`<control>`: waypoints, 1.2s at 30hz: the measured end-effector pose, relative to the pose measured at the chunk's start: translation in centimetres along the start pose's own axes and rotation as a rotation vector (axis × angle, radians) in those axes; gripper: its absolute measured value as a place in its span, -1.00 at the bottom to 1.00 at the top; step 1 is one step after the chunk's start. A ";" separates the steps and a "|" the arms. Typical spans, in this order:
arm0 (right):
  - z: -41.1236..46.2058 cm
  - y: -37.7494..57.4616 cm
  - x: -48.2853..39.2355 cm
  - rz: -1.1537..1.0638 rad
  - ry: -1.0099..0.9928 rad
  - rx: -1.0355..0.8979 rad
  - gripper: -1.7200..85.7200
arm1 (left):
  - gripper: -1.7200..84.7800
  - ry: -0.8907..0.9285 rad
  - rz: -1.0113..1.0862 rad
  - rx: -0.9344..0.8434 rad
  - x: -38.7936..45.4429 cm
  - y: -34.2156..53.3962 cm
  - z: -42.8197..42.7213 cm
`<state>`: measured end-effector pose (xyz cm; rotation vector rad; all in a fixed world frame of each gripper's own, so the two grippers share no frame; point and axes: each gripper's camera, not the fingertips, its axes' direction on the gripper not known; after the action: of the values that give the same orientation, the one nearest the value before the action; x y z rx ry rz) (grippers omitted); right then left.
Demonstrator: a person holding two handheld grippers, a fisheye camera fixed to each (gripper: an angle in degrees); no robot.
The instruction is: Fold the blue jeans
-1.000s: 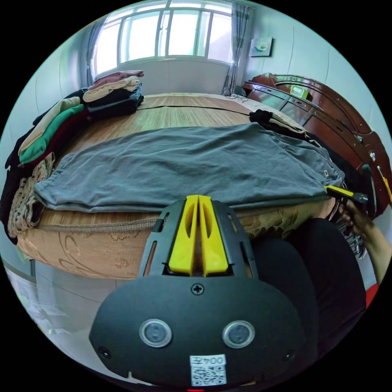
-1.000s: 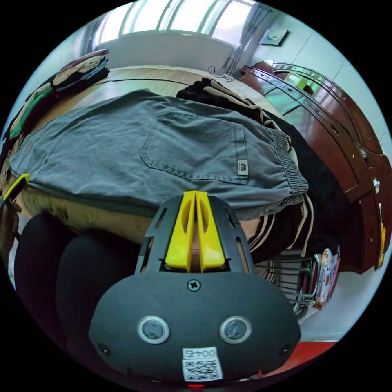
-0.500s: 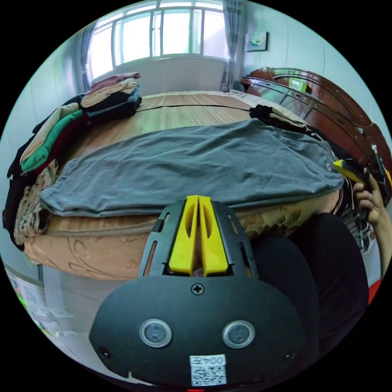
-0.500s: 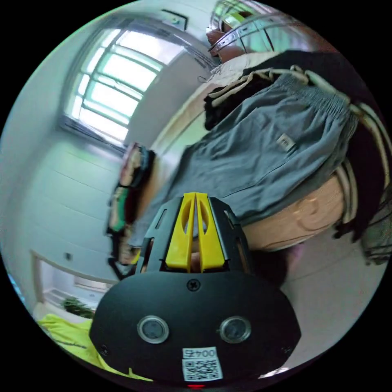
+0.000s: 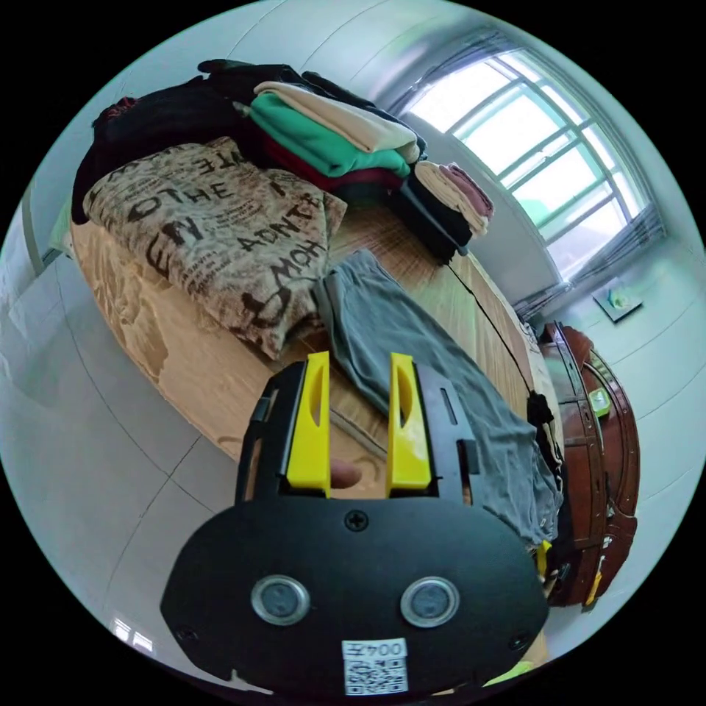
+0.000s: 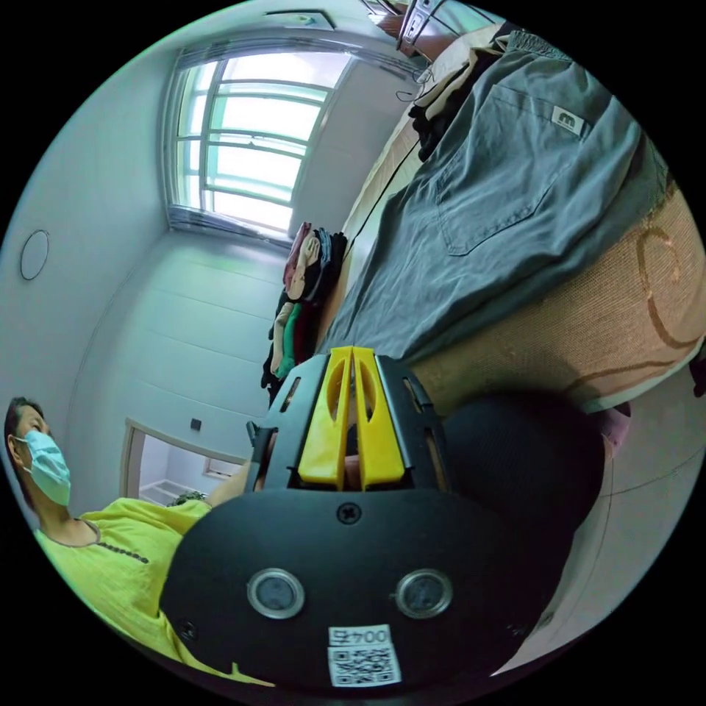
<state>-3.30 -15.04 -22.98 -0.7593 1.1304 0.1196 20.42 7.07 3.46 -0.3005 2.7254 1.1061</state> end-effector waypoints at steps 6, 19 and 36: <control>0.7 0.3 0.3 -0.053 0.074 -0.060 -0.98 | -0.68 -0.133 0.051 -0.026 1.3 -3.2 1.0; 0.3 0.7 3.5 -0.006 0.069 -0.061 -0.98 | -0.82 -0.180 -0.053 -0.047 2.0 -4.7 3.0; -0.9 2.5 6.0 0.018 0.048 -0.036 -0.98 | -0.93 0.173 0.074 0.077 6.8 0.8 0.1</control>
<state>-2.43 -15.39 -29.54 -0.7879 1.1832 0.1384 13.65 6.93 2.25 -0.2993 2.9447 1.0351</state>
